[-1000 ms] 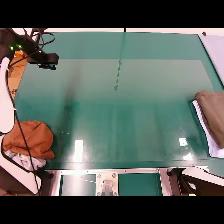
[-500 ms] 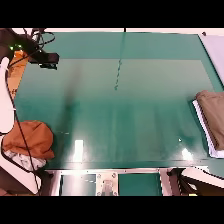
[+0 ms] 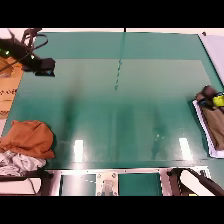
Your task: Fold the shirts.
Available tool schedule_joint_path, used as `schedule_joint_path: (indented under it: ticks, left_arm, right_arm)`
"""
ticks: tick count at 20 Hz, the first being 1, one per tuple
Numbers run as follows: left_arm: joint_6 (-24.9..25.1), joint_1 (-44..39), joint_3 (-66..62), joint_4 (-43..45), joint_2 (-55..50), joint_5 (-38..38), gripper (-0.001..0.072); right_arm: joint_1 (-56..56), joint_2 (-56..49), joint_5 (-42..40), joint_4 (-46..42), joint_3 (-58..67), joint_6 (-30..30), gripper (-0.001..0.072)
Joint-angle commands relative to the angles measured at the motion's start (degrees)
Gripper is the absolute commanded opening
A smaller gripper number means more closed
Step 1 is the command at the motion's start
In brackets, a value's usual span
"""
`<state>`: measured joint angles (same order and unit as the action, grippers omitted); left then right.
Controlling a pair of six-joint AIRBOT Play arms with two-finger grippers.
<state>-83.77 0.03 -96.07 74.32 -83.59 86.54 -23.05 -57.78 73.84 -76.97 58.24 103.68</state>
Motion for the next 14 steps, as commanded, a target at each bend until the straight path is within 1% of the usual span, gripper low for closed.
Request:
schedule_joint_path:
  ticks: [1,3,6,14]
  left_arm:
    - [-0.3,0.0,17.6,-0.9,12.4,-3.9,0.0021]
    - [-0.3,0.0,26.5,-1.1,18.4,-5.6,0.0022]
    - [-0.2,0.0,33.3,-0.9,22.3,-5.8,0.0023]
    - [-0.2,0.0,34.6,-0.9,22.3,-7.6,0.0022]
  right_arm:
    - [11.8,7.8,-6.1,0.6,-12.4,-0.6,0.0017]
    - [15.6,9.6,-8.3,2.1,-15.8,-0.4,0.0016]
    - [18.4,9.7,-8.9,4.7,-16.3,-0.4,0.0017]
    - [18.8,9.7,-8.9,5.0,-16.3,-0.5,0.0017]
